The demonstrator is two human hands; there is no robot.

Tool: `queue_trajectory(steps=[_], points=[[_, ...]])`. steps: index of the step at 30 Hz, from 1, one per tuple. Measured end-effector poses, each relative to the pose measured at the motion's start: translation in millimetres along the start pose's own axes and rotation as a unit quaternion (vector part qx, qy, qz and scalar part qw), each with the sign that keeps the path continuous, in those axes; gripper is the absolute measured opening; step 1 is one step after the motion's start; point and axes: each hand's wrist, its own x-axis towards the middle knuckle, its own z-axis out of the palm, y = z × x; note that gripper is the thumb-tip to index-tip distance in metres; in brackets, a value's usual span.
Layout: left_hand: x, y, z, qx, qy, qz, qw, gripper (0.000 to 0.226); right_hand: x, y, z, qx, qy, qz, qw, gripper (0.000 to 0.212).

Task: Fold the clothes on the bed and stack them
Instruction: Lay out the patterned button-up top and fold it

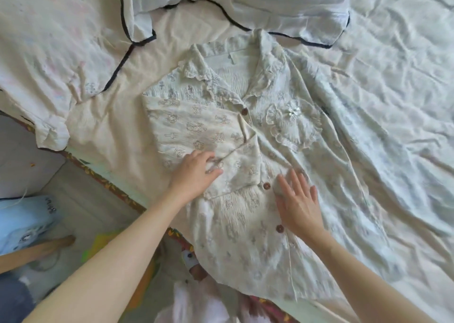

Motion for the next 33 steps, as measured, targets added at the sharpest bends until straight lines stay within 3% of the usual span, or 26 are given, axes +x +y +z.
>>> queue_trajectory(steps=[4, 6, 8, 11, 13, 16, 18, 20, 23, 25, 27, 29, 33], points=[[-9, 13, 37, 0.039, 0.032, -0.075, 0.996, 0.057, -10, 22, 7, -0.015, -0.004, -0.019, 1.0, 0.05], [-9, 24, 44, 0.053, 0.068, -0.122, 0.989, 0.047, -14, 35, 9, -0.018, -0.012, -0.021, 1.0, 0.053], [-8, 40, 45, 0.0, 0.121, -0.106, 0.987, 0.029, -17, 45, 8, 0.013, -0.023, -0.031, 0.999, 0.052], [-6, 83, 40, -0.069, 0.181, -0.023, 0.981, 0.016, -19, 55, -2, 0.198, 0.014, -0.004, 0.98, 0.041], [1, 116, 39, -0.106, 0.169, 0.026, 0.98, 0.014, -16, 59, -17, 0.347, 0.031, 0.08, 0.934, 0.035], [9, 164, 46, -0.203, -0.003, 0.091, 0.975, 0.031, -9, 69, -42, 0.569, 0.061, 0.19, 0.798, 0.026], [13, 178, 58, -0.165, -0.078, 0.125, 0.975, 0.043, -3, 81, -53, 0.635, 0.069, 0.226, 0.735, 0.025], [12, 174, 66, -0.157, -0.028, 0.131, 0.978, 0.039, 3, 90, -57, 0.617, 0.066, 0.227, 0.751, 0.029], [9, 142, 73, -0.125, 0.104, 0.086, 0.983, 0.033, 16, 96, -59, 0.538, 0.063, 0.165, 0.824, 0.041], [7, 113, 81, -0.042, 0.12, 0.072, 0.989, 0.032, 30, 94, -57, 0.4, 0.07, 0.09, 0.909, 0.057], [3, 94, 91, 0.038, 0.088, 0.078, 0.992, 0.034, 46, 87, -52, 0.298, 0.071, 0.054, 0.95, 0.058], [1, 88, 99, 0.102, 0.068, 0.073, 0.99, 0.037, 62, 80, -48, 0.321, 0.093, 0.116, 0.935, 0.037], [7, 97, 106, 0.143, 0.114, 0.066, 0.981, 0.031, 82, 74, -47, 0.423, 0.083, 0.265, 0.862, 0.03]])
